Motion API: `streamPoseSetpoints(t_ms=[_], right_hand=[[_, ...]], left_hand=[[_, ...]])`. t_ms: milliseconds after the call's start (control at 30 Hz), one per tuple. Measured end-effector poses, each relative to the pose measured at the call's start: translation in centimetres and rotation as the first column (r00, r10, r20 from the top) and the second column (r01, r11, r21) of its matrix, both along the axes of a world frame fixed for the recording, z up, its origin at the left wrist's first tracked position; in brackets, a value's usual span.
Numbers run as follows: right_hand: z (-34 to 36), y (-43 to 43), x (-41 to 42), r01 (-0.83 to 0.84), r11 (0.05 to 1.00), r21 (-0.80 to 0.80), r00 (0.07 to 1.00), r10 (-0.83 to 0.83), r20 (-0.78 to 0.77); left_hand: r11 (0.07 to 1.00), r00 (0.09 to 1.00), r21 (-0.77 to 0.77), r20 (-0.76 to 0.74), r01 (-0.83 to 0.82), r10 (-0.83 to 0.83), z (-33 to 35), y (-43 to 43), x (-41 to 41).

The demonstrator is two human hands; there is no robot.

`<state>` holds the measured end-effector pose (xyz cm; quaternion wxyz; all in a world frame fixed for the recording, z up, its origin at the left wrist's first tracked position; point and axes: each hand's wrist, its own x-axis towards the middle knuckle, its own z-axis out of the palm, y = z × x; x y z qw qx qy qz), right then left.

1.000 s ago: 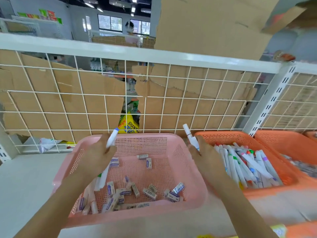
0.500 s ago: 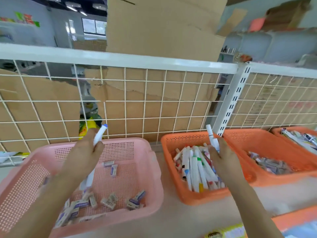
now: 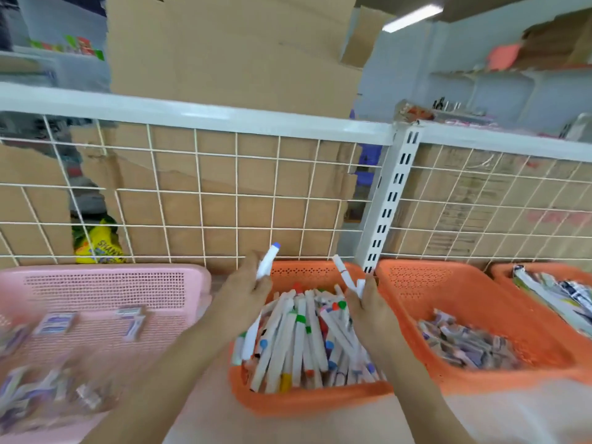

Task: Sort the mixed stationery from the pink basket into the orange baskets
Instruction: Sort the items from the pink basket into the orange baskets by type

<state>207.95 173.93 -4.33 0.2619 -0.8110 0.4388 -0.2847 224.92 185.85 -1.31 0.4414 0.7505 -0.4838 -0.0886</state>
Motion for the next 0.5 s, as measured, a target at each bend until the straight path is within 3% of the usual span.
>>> streamPoseSetpoints(t_ms=[167, 300, 500], right_hand=[[-1.1, -0.7, -1.2, -0.069, 0.995, -0.073, 0.988, 0.058, -0.145], [-1.0, -1.5, -2.3, -0.075, 0.982, -0.173, 0.982, 0.043, -0.183], [-0.6, -1.5, -3.1, -0.109, 0.924, -0.367, 0.992, 0.076, -0.104]], left_hand=[[0.994, 0.997, 0.111, -0.075, -0.003, 0.012, -2.1, -2.8, -3.2], [0.984, 0.999, 0.179, 0.026, 0.015, -0.02, -3.8, -2.8, -3.7], [0.994, 0.974, 0.06, 0.214, -0.093, 0.078, -2.6, 0.0, -2.7]])
